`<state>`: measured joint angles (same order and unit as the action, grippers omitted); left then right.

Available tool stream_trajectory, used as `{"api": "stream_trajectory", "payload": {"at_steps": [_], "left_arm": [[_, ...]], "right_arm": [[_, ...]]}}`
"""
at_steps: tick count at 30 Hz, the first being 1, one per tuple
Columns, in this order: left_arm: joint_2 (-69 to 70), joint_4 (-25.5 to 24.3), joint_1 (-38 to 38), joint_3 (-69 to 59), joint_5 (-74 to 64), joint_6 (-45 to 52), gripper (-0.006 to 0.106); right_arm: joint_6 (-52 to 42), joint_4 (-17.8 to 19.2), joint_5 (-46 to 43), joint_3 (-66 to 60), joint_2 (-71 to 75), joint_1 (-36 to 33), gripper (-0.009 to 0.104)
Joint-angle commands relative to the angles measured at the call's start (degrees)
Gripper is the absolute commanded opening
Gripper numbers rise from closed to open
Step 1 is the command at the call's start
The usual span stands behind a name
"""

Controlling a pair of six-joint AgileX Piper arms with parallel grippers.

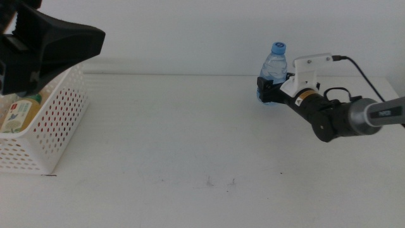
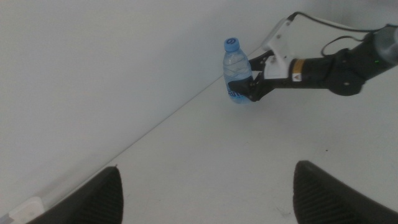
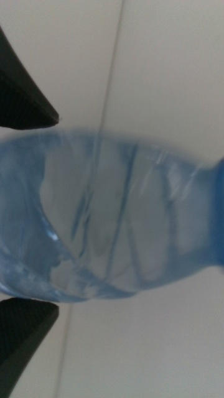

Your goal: Use arms to grab the bottles and put them into the dustbin to the left of the table.

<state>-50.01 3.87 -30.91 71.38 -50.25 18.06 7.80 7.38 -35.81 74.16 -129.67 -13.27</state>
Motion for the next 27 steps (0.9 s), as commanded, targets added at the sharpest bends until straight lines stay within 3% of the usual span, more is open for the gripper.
{"api": "stream_trajectory", "payload": {"at_steps": [1,5,10,12,14,15,19,24,27], "left_arm": [[0.04,-0.02,0.05,0.30,0.40,-0.37,0.094],[0.04,-0.02,0.05,0.30,0.40,-0.37,0.094],[0.04,-0.02,0.05,0.30,0.40,-0.37,0.094],[0.04,0.00,0.05,0.30,0.80,-0.37,0.094],[0.04,0.00,0.05,0.30,0.80,-0.37,0.094],[0.04,0.00,0.05,0.30,0.80,-0.37,0.094],[0.04,0.00,0.05,0.30,1.25,-0.37,0.094],[0.04,0.01,0.05,0.30,2.49,-0.37,0.094],[0.04,0.01,0.05,0.30,2.65,-0.37,0.094]], "right_arm": [[-0.31,-1.58,3.07,3.63,-1.93,-0.42,0.088],[-1.83,-2.24,2.85,6.79,-3.35,-0.65,0.085],[-1.94,-4.62,3.08,9.04,-3.36,-0.65,0.070],[-2.08,-4.62,3.49,9.33,-3.36,-0.65,0.050],[-1.97,-3.98,4.39,9.33,-3.23,-0.65,0.007],[-0.67,-3.82,5.93,9.33,-2.86,-0.77,-0.001],[2.20,-3.39,14.28,6.70,2.13,-1.71,-0.001],[1.30,-2.18,1.89,-8.67,14.03,-4.42,-0.002],[-0.86,-0.40,3.14,-10.56,17.64,-9.12,-0.002]]}}
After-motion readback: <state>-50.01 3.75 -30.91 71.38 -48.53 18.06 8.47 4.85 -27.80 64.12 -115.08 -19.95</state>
